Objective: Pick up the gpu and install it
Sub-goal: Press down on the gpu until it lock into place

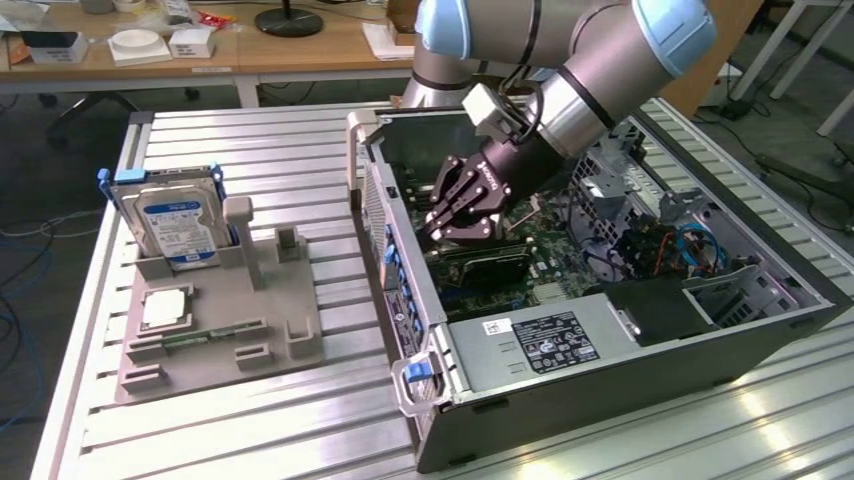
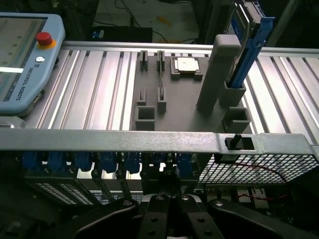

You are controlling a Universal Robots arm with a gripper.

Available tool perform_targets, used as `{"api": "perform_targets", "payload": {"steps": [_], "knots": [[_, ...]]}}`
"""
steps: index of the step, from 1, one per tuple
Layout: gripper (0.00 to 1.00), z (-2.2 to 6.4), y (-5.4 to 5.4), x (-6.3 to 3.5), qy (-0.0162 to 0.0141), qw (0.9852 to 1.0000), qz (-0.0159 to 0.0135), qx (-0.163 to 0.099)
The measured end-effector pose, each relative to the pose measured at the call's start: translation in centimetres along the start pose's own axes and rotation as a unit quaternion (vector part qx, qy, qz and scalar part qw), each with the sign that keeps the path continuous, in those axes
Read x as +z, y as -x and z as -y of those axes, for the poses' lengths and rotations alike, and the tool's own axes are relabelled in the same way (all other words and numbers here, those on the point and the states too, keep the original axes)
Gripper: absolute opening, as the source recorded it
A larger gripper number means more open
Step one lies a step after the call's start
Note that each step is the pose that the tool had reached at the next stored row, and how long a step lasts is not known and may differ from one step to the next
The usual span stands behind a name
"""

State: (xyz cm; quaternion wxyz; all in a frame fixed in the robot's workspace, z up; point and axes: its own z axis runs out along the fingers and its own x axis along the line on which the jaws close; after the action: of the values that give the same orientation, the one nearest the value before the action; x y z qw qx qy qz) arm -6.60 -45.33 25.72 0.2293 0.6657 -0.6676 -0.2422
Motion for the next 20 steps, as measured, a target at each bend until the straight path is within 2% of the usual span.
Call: {"api": "perform_targets", "payload": {"steps": [2,4,7,10,12,13,14,20], "knots": [[0.1,0.1,0.0,0.13,0.0036,1.0,0.0001,0.0],[0.1,0.24,0.0,0.21,0.0053,1.0,0.0,0.0],[0.1,0.81,0.0,-0.04,0.0057,1.0,0.0003,0.0],[0.1,1.49,0.0,-0.59,0.0074,1.0,0.0002,0.0],[0.1,1.54,0.0,-0.63,0.0074,1.0,0.0002,0.0],[0.1,1.54,0.0,-0.62,0.0065,1.0,0.0002,0.0],[0.1,1.54,0.0,-0.62,0.0036,1.0,-0.0001,0.0],[0.1,1.52,0.1,-0.5,-0.0204,0.9998,-0.0023,-0.003]]}}
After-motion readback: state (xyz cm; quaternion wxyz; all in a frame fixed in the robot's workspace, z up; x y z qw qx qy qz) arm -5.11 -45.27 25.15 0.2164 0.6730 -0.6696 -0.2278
